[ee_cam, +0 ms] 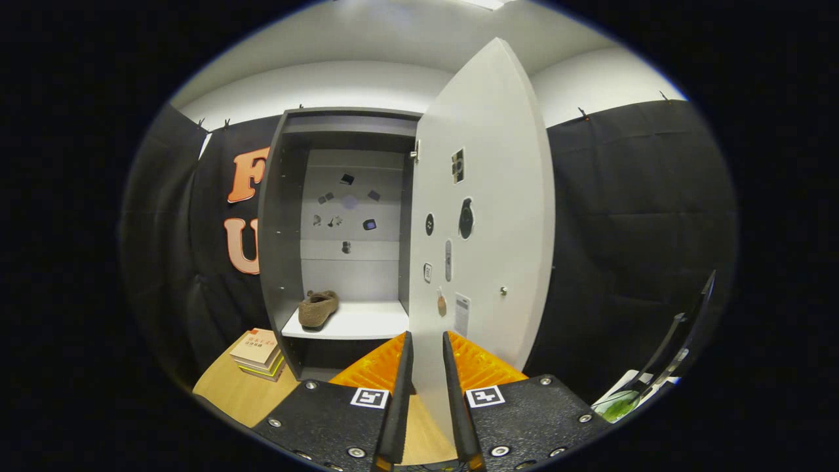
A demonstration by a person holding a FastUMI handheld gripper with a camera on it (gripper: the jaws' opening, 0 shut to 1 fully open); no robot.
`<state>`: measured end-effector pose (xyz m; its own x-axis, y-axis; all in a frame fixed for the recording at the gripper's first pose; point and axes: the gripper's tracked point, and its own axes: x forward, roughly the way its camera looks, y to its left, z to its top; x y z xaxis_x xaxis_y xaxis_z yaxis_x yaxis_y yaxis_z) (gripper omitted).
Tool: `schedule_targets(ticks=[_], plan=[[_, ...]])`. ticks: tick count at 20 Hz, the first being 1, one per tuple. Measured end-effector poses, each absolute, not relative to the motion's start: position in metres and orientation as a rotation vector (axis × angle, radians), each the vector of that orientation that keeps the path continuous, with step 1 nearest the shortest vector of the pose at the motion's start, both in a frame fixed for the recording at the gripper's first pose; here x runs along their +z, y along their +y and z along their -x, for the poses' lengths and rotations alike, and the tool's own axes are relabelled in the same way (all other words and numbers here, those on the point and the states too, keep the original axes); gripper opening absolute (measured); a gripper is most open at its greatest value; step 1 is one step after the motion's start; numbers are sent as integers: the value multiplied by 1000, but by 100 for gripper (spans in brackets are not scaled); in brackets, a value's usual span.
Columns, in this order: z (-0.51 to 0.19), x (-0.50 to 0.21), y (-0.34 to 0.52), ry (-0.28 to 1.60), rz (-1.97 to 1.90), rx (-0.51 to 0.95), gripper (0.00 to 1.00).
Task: Open the shoe cabinet door, grab the shoes and put them into the shoe cabinet, then close the shoe cabinet door.
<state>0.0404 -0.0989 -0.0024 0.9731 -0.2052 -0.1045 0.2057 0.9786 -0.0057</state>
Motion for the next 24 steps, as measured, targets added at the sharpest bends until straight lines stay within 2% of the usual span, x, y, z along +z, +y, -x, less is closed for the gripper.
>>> schedule_targets(ticks=[11, 24], plan=[[-61, -69, -18, 249, -33, -28, 32], [-84, -224, 56, 536, -106, 113, 32]])
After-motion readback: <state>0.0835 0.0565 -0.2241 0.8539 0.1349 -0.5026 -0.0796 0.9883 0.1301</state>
